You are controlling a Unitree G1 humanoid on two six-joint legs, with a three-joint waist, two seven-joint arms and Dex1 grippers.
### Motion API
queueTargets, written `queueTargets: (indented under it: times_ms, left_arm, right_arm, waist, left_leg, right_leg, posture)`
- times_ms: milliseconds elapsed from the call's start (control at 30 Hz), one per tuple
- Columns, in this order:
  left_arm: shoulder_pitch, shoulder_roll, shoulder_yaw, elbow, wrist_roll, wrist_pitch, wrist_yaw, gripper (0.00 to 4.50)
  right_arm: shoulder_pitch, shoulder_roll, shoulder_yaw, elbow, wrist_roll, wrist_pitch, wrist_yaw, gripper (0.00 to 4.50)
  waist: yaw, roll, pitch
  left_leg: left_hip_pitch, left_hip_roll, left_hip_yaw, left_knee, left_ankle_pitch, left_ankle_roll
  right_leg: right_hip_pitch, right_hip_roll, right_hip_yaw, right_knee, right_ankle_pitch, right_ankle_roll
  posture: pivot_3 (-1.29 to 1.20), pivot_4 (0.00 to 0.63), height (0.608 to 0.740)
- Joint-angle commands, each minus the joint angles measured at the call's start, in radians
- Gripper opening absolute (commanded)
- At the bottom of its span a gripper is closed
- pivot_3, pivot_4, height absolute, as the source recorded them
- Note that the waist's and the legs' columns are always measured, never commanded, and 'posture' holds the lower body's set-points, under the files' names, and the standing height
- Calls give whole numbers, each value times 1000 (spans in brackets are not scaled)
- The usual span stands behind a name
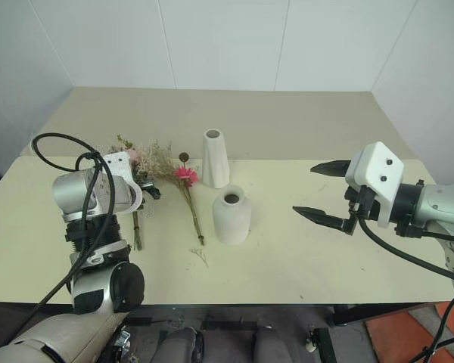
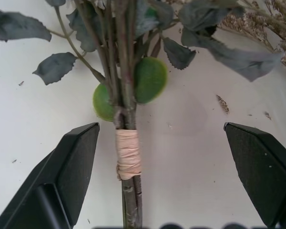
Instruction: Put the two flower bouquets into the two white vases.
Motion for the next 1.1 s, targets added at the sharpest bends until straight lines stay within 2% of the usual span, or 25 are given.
queueTargets:
  times_ms: [33,367,467,867,1100]
  left_arm:
    - [-8,1,-27,-50,-14,-12,-14,4479]
    - [-2,5,-1,-33,-25,-16,-21,4479]
    - [-26,-28,60,-35,-4,5,16,3863]
    - [-10,-42,43,-57,5,-4,45,116]
    - [-6,-34,37,-55,5,-22,50,107]
  right_arm:
    - [1,-13,-46,-20,-5,-6,-13,4500]
    - [26,-14,-60,-32,-7,-8,-20,4500]
    - [26,-13,-57,-32,-11,-7,-24,4500]
    - [21,-11,-49,-26,-19,-10,-27,4500]
    - [23,-10,-47,-26,-20,-11,-27,4500]
  waist:
    - [0,0,0]
    - [0,0,0]
    - [-1,0,0]
    - [0,0,0]
    - [0,0,0]
  left_leg:
    - [0,0,0,0,0,0]
    - [0,0,0,0,0,0]
    - [0,0,0,0,0,0]
    - [0,0,0,0,0,0]
    - [0,0,0,0,0,0]
  right_leg:
    - [0,0,0,0,0,0]
    - [0,0,0,0,0,0]
    - [0,0,0,0,0,0]
    - [0,0,0,0,0,0]
    - [0,0,0,0,0,0]
  posture:
    - [0,150,740]
    - [0,150,740]
    - [0,150,740]
    - [0,150,740]
    - [0,150,740]
